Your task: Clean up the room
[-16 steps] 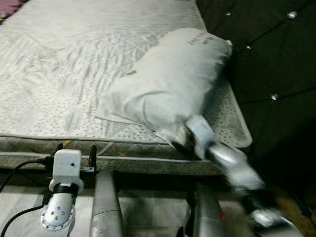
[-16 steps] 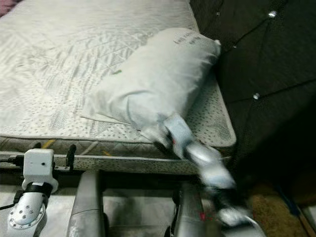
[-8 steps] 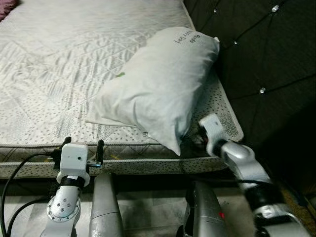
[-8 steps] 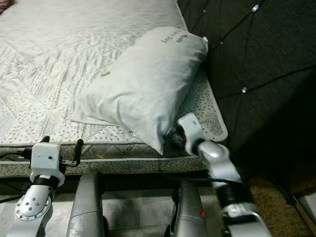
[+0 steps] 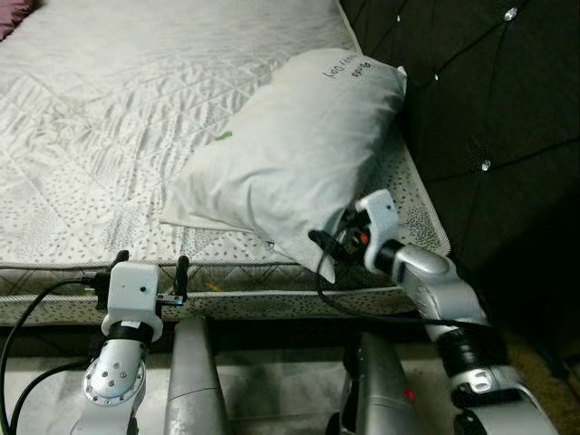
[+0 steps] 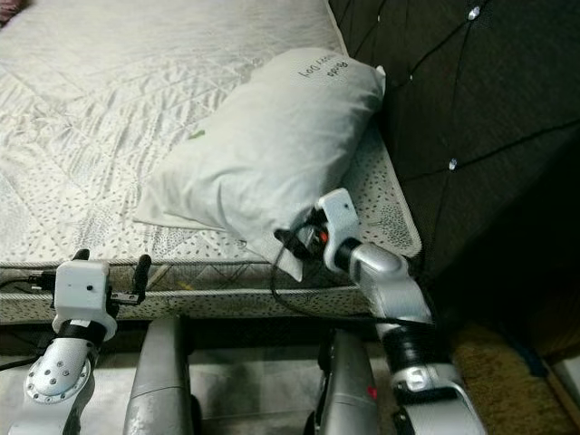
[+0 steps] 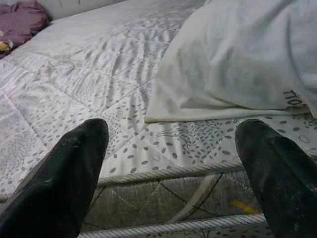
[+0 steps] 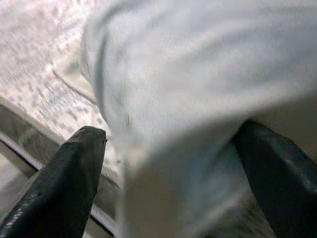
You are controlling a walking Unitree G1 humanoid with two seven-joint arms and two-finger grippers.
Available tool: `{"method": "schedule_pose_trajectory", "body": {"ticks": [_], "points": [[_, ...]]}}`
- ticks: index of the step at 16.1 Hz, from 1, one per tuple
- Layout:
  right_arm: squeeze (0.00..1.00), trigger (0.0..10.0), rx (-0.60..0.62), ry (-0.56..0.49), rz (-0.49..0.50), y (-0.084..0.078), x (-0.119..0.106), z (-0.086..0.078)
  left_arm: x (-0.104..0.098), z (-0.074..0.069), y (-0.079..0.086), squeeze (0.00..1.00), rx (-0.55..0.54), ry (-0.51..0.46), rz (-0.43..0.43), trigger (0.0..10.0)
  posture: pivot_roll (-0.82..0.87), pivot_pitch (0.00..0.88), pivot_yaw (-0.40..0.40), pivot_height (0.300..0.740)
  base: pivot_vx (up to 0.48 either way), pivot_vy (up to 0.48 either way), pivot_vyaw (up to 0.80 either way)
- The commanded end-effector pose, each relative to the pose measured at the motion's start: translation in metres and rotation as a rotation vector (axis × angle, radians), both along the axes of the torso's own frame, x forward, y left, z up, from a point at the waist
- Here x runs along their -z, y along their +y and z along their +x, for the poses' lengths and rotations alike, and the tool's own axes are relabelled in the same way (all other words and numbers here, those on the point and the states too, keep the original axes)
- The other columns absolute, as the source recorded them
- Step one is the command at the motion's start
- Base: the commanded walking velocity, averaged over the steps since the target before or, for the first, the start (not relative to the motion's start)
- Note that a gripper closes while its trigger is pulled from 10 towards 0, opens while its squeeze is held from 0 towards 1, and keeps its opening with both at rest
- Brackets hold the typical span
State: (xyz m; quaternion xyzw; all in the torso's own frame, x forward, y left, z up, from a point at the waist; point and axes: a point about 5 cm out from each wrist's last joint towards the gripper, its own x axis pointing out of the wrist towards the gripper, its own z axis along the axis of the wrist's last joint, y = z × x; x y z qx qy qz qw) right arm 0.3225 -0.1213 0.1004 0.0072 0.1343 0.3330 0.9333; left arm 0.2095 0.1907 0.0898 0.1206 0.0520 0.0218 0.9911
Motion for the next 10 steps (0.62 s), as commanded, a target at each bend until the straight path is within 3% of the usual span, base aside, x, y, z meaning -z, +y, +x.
{"method": "schedule_pose_trajectory", "body": {"ticks": [1, 5, 7, 10], "points": [[0.0, 10.0, -0.005, 0.01, 0.032, 0.017, -0.002, 0.002, 0.002, 0.002, -0.004, 0.0, 0.03, 0.018, -0.001, 10.0, 0.13, 0.046, -0.011, 0.527, 0.0, 0.0, 0.0], [0.0, 10.0, 0.032, 0.031, -0.02, 0.052, 0.007, 0.002, -0.001, 0.0, 0.001, 0.0, 0.005, 0.016, 0.005, 10.0, 0.16, 0.053, -0.031, 0.527, 0.0, 0.0, 0.0], [0.0, 10.0, 0.064, 0.032, -0.067, 0.058, 0.011, 0.004, 0.0, -0.005, 0.004, 0.0, -0.016, 0.021, 0.006, 10.0, 0.17, 0.057, -0.043, 0.527, 0.0, 0.0, 0.0], [0.0, 10.0, 0.207, 0.031, -0.127, 0.066, 0.014, 0.015, 0.0, -0.009, 0.003, 0.0, -0.046, 0.018, 0.002, 10.0, 0.19, 0.06, -0.072, 0.527, 0.0, 0.0, 0.0]]}}
